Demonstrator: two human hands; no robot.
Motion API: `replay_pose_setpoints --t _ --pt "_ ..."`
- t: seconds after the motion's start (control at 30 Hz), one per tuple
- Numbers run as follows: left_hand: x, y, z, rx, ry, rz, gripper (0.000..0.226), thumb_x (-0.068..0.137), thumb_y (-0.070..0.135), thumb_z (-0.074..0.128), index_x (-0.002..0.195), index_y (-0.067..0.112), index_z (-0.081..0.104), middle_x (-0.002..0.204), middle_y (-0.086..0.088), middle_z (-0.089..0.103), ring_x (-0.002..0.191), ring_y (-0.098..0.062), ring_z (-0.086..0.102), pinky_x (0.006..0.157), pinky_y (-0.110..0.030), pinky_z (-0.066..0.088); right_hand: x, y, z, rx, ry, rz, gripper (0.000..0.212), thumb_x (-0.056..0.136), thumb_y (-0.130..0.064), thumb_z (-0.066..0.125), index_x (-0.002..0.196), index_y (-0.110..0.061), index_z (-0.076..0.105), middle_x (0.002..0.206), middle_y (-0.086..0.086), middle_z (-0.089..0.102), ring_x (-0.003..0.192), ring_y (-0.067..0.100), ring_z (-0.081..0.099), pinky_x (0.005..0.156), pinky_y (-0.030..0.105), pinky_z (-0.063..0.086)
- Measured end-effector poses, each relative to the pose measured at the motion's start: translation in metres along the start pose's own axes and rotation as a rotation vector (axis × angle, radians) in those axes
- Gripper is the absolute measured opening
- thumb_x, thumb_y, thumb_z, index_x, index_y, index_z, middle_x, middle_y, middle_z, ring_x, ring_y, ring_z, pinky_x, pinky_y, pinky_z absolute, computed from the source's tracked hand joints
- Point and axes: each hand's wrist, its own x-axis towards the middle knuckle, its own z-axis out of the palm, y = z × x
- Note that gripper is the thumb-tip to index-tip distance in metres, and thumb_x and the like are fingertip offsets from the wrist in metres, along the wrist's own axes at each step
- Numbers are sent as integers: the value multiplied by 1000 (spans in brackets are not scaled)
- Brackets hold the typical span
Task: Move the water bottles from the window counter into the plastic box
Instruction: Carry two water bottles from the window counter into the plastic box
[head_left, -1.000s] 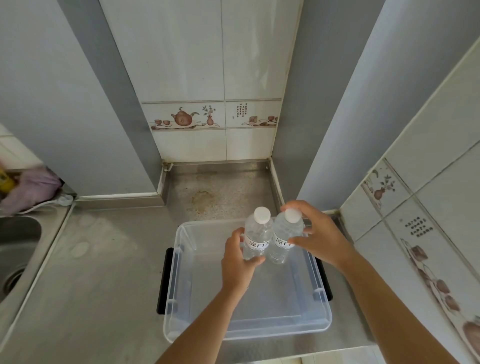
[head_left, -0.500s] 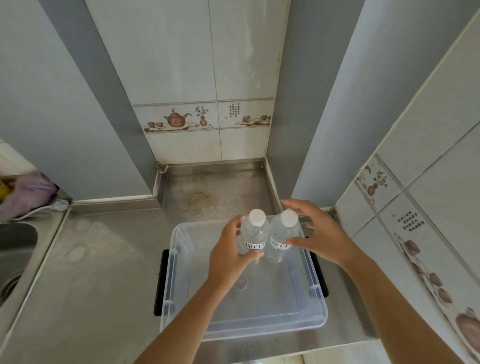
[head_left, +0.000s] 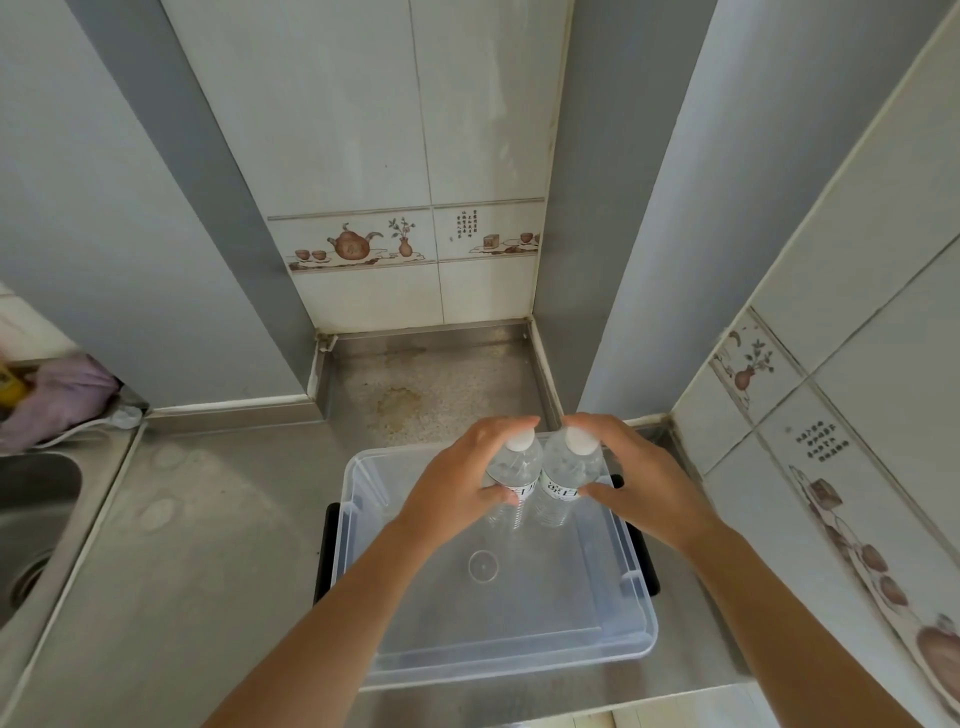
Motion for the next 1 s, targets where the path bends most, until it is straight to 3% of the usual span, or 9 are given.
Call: replay_pose_setpoints --t 0.23,0.33,0.43,0.53,0.7,0.83,1.0 --pt "-1 5 -3 -15 -14 -41 91 69 21 83 138 50 30 137 22 42 117 0 49 92 -35 52 -2 -4 0 23 -1 32 82 77 -16 76 119 -66 27 127 -28 43 111 -3 48 86 3 36" --pt "-2 12 -12 -35 -49 -95 102 66 28 85 138 60 21 136 37 35 122 10 41 100 -32 47 0 -10 -4 100 -54 85 83 76 -22 78 130 -57 26 137 -20 44 120 1 45 94 15 39" --pt "-8 13 -18 -141 -23 -172 104 59 41 88 138 60 23 138 31 42 125 10 42 105 -33 41 -3 -15 -10 144 -68 128 84 73 -28 80 139 -43 31 141 -15 43 126 5 42 103 26 39" --pt "-17 16 -26 -158 43 -210 94 61 54 83 139 48 32 140 27 43 128 5 43 106 -35 39 -11 -19 -18 156 -5 145 80 75 -31 78 139 -43 32 140 -18 42 125 2 41 103 27 36" --pt "-34 30 -35 -126 140 -231 72 70 55 75 133 45 42 136 26 47 127 5 44 104 -31 39 -27 -30 -28 111 40 96 58 82 -36 70 133 -35 43 139 -19 43 124 3 43 105 32 39" --pt "-53 53 -39 -203 258 -244 52 78 41 75 125 34 55 127 20 59 119 3 53 98 -28 43 -47 -43 -36 99 103 65 50 83 -35 69 129 -35 48 134 -20 48 121 -2 44 104 27 39" --pt "-90 83 -51 -254 304 -231 43 80 34 76 119 37 58 117 26 61 110 9 54 92 -22 43 -84 -76 -41 189 170 93 46 82 -37 68 126 -35 53 126 -22 55 118 -1 50 100 24 41"
